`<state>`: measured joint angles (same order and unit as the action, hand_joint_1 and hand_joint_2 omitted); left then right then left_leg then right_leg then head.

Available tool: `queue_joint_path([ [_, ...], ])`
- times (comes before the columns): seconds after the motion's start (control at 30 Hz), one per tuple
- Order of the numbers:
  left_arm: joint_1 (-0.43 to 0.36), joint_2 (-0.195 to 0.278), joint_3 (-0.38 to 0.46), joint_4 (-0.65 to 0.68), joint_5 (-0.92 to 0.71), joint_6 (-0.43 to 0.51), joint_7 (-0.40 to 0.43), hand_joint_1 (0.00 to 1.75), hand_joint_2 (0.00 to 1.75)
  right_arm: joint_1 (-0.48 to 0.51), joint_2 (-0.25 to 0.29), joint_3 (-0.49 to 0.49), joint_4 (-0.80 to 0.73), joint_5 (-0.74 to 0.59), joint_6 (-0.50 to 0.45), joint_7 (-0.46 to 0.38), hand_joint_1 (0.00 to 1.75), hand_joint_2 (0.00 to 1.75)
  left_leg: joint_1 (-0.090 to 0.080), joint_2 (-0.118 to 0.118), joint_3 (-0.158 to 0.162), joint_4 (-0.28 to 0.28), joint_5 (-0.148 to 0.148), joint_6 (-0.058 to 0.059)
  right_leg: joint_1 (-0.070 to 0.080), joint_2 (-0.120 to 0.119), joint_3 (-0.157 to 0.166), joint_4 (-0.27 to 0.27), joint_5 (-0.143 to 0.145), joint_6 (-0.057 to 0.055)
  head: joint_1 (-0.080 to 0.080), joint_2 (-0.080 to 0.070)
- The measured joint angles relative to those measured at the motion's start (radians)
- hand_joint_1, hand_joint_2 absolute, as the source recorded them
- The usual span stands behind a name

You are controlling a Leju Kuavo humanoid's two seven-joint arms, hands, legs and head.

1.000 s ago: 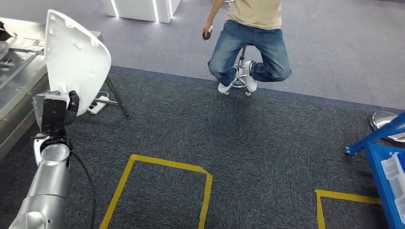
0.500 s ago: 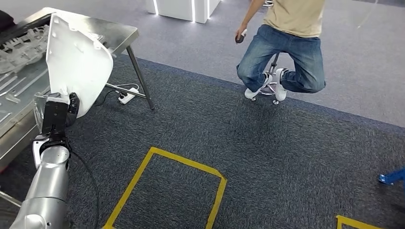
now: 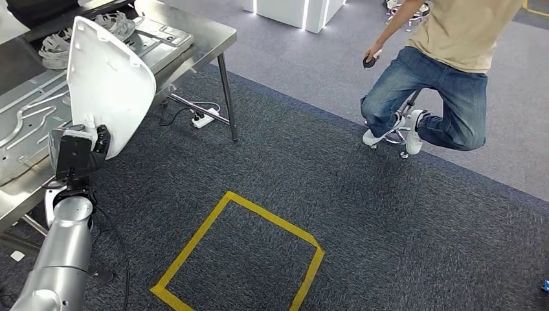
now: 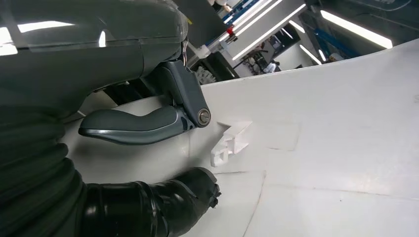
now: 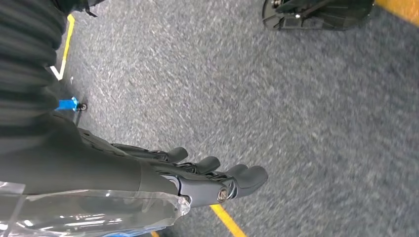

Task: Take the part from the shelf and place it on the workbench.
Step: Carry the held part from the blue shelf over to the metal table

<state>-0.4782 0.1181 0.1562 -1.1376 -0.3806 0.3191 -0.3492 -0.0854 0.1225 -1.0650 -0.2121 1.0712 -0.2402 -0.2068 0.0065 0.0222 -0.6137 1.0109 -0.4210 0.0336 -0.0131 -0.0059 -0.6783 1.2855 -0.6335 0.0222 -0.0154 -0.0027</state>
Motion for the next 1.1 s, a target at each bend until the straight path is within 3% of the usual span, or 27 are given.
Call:
queue_joint_path([
  [0.03,0.002,0.0,-0.001,0.0,0.0,-0.003,0.0,1.75,1.75,0.001,0.0,-0.001,0.0,0.0,0.0,0.0,0.0,1.75,-0.002,-0.006,0.0,0.001,-0.001,0.001,0.0,0.003,-0.021,0.035,-0.003,-0.001,0.0,0.0],
  [0.07,0.003,0.0,-0.002,0.0,0.001,-0.004,0.0,1.75,1.75,0.002,0.0,-0.002,0.0,0.0,0.0,0.0,0.0,1.75,-0.003,-0.011,0.001,0.003,-0.002,0.002,0.0,0.004,-0.025,0.031,0.016,-0.002,0.0,0.0],
  [0.13,0.004,-0.001,-0.002,0.0,0.001,-0.005,0.0,1.75,1.75,0.003,0.0,-0.003,0.0,0.0,0.0,0.0,0.0,1.75,-0.004,-0.021,0.002,0.008,-0.006,-0.001,0.0,0.005,0.02,-0.084,0.095,-0.01,0.0,0.0],
  [0.2,0.004,0.0,-0.002,0.0,0.001,-0.005,-0.001,1.75,1.75,0.003,-0.001,-0.003,0.0,0.0,0.0,0.0,0.0,1.75,-0.008,-0.029,0.001,0.014,-0.01,-0.008,0.004,0.009,0.069,-0.205,0.148,-0.018,0.0,0.0],
  [0.23,0.004,0.0,-0.002,0.0,0.001,-0.005,-0.001,1.75,1.75,0.002,-0.002,-0.003,0.0,0.0,0.0,0.0,0.0,1.75,-0.009,-0.031,-0.001,0.015,-0.01,-0.011,0.005,0.01,0.079,-0.233,0.156,-0.022,0.0,0.0],
  [0.37,0.003,0.002,-0.002,-0.002,-0.005,0.0,-0.001,1.75,1.75,0.0,-0.002,-0.004,0.0,0.0,0.001,0.0,0.0,1.75,-0.006,-0.032,-0.006,0.026,-0.021,-0.032,0.003,0.007,0.086,-0.251,0.162,-0.04,0.0,0.0],
  [0.43,0.002,0.004,-0.002,-0.004,-0.014,0.008,-0.001,1.75,1.75,-0.001,-0.001,-0.004,0.0,-0.001,0.003,0.0,0.0,1.75,-0.002,-0.03,-0.039,0.102,-0.069,-0.043,0.0,0.006,0.089,-0.257,0.167,-0.049,0.0,0.0],
  [0.5,0.003,0.005,-0.002,-0.004,-0.021,0.015,0.0,1.75,1.75,-0.001,-0.002,-0.005,0.0,-0.002,0.009,0.0,0.0,1.75,0.002,-0.029,-0.098,0.234,-0.128,-0.052,0.0,0.005,0.088,-0.257,0.167,-0.051,-0.001,0.0],
  [0.53,0.005,0.005,-0.002,-0.004,-0.023,0.016,0.001,1.75,1.75,-0.001,-0.002,-0.006,0.0,-0.003,0.012,0.0,0.0,1.75,0.003,-0.029,-0.12,0.28,-0.14,-0.055,0.0,0.005,0.088,-0.257,0.167,-0.051,-0.001,0.0],
  [0.57,0.008,0.005,-0.002,-0.003,-0.023,0.016,0.002,1.75,1.75,-0.001,-0.002,-0.008,0.0,-0.003,0.014,0.001,0.0,1.75,0.005,-0.028,-0.126,0.291,-0.133,-0.057,0.0,0.005,0.088,-0.256,0.167,-0.051,-0.001,0.0],
  [0.6,0.008,0.005,-0.002,-0.003,-0.024,0.016,0.002,1.75,1.75,-0.001,-0.001,-0.008,0.0,-0.003,0.016,0.002,0.0,1.75,0.006,-0.028,-0.111,0.261,-0.108,-0.057,0.0,0.005,0.089,-0.256,0.166,-0.05,-0.001,0.0],
  [0.67,0.005,0.006,-0.002,-0.003,-0.025,0.016,0.002,1.75,1.75,-0.001,-0.001,-0.01,0.0,-0.003,0.016,0.003,0.0,1.75,0.006,-0.024,-0.044,0.125,-0.043,-0.053,0.001,0.005,0.092,-0.255,0.163,-0.046,-0.001,0.0],
  [0.73,0.002,0.006,-0.002,-0.003,-0.027,0.015,0.003,1.75,1.75,-0.001,-0.001,-0.01,0.0,-0.003,0.016,0.003,0.0,1.75,0.002,-0.021,0.004,0.027,-0.017,-0.044,0.004,0.006,0.091,-0.253,0.16,-0.037,0.0,0.0],
  [0.83,0.004,0.006,-0.002,-0.003,-0.027,0.013,0.005,1.75,1.75,-0.002,-0.001,-0.01,0.0,-0.003,0.015,0.003,0.0,1.75,-0.001,-0.023,0.011,0.007,-0.018,-0.026,0.005,0.004,0.088,-0.255,0.16,-0.023,0.0,0.0],
  [0.9,0.003,0.006,-0.002,-0.004,-0.027,0.013,0.006,1.75,1.75,-0.002,-0.001,-0.01,0.0,-0.003,0.014,0.003,0.0,1.75,0.003,-0.023,0.014,-0.001,-0.013,-0.013,0.004,0.005,0.075,-0.223,0.136,-0.014,0.0,0.0],
  [1.0,0.005,0.006,-0.002,-0.003,-0.027,0.012,0.006,1.75,1.75,-0.001,-0.001,-0.011,0.0,-0.005,0.014,0.003,0.0,1.75,0.0,-0.023,0.015,-0.005,-0.013,0.002,0.002,0.006,-0.009,-0.05,0.052,-0.01,0.0,0.0],
  [1.03,0.007,0.006,-0.003,-0.003,-0.027,0.011,0.006,1.75,1.75,0.0,-0.001,-0.011,0.0,-0.006,0.014,0.003,0.0,1.75,-0.001,-0.023,0.015,-0.004,-0.015,0.003,0.002,0.006,-0.036,0.001,0.038,-0.009,0.0,0.0],
  [1.07,0.009,0.006,-0.003,-0.003,-0.027,0.011,0.006,1.75,1.75,0.0,-0.001,-0.011,0.0,-0.007,0.014,0.003,0.0,1.75,-0.002,-0.024,0.016,-0.003,-0.016,0.004,0.002,0.006,-0.048,0.019,0.043,-0.009,0.0,0.0],
  [1.1,0.01,0.006,-0.003,-0.003,-0.027,0.011,0.006,1.75,1.75,0.0,-0.001,-0.011,0.0,-0.008,0.014,0.003,0.0,1.75,-0.003,-0.025,0.016,-0.001,-0.019,0.004,0.002,0.006,-0.042,-0.001,0.067,-0.011,0.0,0.0],
])
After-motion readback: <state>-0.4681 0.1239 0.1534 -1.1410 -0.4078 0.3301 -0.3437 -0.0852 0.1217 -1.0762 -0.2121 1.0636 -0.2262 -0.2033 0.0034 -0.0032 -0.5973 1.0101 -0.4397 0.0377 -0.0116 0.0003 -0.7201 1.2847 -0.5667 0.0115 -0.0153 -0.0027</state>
